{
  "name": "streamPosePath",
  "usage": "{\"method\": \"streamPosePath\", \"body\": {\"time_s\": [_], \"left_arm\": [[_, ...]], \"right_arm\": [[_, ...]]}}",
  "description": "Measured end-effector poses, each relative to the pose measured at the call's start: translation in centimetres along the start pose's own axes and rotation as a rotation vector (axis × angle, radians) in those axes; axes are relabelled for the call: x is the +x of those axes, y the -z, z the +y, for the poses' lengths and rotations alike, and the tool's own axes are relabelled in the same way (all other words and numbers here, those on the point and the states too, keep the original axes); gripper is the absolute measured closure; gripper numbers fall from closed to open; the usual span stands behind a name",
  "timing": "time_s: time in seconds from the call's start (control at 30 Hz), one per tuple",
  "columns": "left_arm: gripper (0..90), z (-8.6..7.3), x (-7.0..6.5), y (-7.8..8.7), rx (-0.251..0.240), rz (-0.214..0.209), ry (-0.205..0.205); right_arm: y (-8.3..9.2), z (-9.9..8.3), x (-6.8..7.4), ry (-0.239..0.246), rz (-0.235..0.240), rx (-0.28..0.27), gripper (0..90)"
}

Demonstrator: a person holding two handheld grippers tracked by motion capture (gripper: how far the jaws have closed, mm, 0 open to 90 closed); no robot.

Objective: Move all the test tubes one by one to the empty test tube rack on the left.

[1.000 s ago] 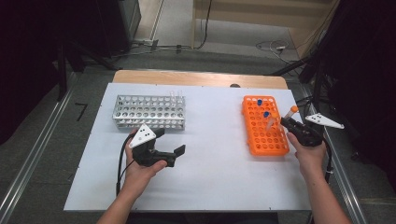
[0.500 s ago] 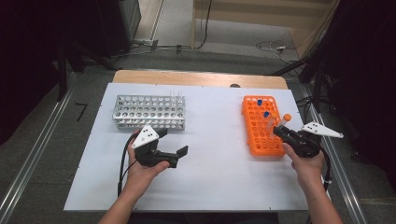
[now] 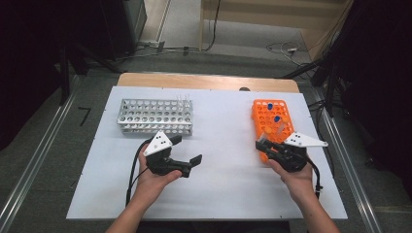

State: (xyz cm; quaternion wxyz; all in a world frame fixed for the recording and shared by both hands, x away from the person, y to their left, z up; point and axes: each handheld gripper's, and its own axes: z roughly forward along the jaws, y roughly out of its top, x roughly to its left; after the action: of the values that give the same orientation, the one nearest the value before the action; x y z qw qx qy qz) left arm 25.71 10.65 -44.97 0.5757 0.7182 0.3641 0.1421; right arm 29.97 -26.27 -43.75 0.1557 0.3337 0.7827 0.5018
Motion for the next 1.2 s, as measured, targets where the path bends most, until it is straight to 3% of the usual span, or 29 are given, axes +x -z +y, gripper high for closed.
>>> {"method": "streamPosePath", "body": {"time_s": [0.43,0.73,0.97,1.2], "left_arm": [[5.9,0.3,-1.2,-0.7,0.008,-0.098,-0.007],[15.5,0.4,-2.4,-1.6,0.015,-0.149,-0.029],[28.1,0.4,-3.1,-2.0,0.014,-0.189,-0.04],[46.3,0.5,-3.6,-2.4,0.022,-0.198,-0.043]], "right_arm": [[-2.8,0.0,4.4,0.058,0.124,0.047,73.0],[-4.4,-0.2,7.0,0.099,0.182,0.08,73.1],[-5.2,-0.3,8.3,0.126,0.21,0.095,73.0],[-5.4,-0.2,9.3,0.14,0.229,0.097,73.0]]}}
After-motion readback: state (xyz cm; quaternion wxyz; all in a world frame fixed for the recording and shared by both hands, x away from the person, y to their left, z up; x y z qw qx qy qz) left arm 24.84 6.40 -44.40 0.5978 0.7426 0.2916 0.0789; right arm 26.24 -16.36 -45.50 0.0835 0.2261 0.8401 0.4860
